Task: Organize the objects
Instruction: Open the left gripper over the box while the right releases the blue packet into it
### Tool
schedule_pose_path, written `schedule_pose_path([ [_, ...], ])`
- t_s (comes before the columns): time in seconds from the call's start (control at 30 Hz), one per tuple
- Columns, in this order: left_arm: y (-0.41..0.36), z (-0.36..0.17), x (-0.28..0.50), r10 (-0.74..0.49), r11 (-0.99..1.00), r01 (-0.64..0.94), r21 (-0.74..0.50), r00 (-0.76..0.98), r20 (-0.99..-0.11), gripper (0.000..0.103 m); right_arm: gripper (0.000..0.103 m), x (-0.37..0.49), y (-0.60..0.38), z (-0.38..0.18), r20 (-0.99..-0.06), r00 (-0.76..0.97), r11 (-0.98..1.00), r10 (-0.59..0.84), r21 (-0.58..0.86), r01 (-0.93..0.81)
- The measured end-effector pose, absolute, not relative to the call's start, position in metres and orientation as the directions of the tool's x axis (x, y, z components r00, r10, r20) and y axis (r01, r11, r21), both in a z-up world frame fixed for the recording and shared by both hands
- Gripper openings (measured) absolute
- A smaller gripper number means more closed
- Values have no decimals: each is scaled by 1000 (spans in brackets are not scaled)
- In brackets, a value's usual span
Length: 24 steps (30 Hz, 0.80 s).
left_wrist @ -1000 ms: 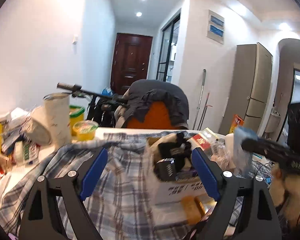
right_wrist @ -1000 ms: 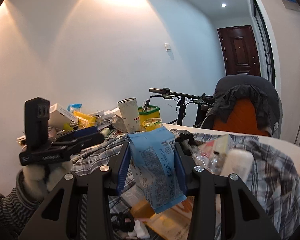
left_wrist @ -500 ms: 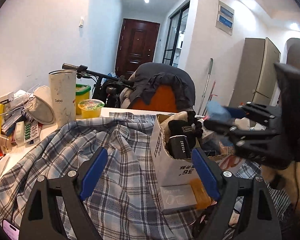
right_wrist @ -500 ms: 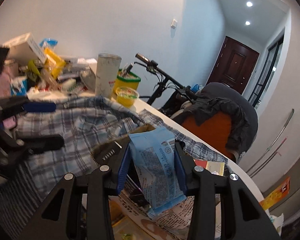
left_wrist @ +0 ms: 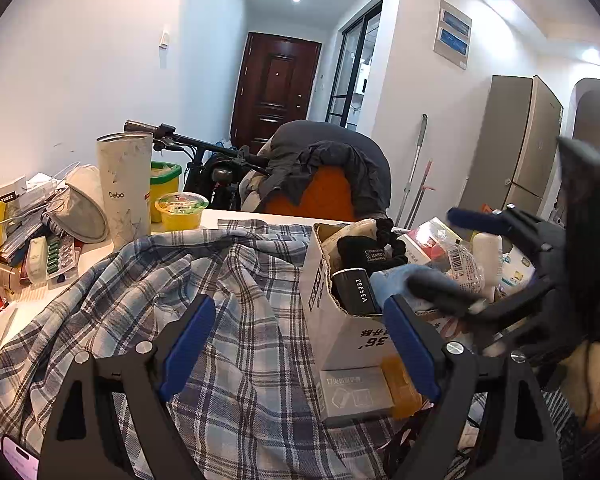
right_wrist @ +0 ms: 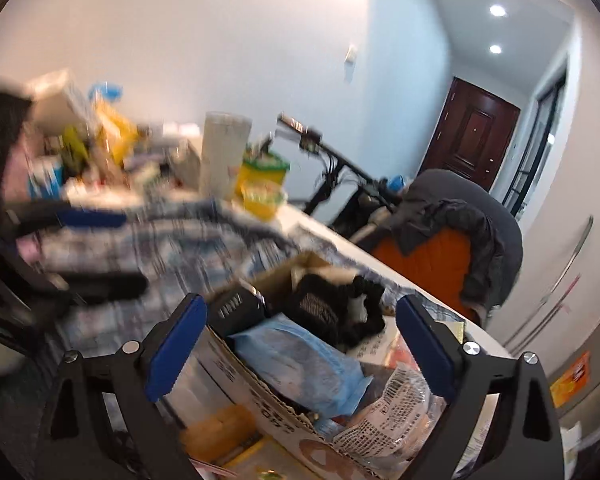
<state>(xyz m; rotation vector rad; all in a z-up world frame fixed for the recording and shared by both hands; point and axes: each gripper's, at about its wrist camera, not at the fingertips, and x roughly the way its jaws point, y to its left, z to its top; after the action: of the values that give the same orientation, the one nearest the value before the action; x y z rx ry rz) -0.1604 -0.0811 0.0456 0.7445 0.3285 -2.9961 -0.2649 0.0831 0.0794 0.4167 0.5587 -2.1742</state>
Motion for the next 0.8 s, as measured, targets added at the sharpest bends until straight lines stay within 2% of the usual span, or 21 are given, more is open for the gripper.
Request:
schedule_pose_path([
  [0.07,-81,45,-160,15,-977,87,-197,-885,-466,88,103,-261,98,91,-425,-599,-574,-679,-202,794],
  [0.4,-77,45,-161,25,-978,75,-194,-882,-471,88,103,-238,177,97,-286,-562,-584,-776,-7,811],
  [0.53,-73,43,-162,27,-981,69,-182,-878,-478,88,103,-245,215,79,-202,-603,-633,-772,162,757],
  [0.63,-70,43,-161,34,-983,56,-173,-878,-477,88,103,-257,228,71,-220,-612,-649,-760,300,699],
  [0.8,-63,41,-164,46,-988,33,-149,-868,-494,88,103,-266,232,68,-233,-632,-671,-739,333,662],
])
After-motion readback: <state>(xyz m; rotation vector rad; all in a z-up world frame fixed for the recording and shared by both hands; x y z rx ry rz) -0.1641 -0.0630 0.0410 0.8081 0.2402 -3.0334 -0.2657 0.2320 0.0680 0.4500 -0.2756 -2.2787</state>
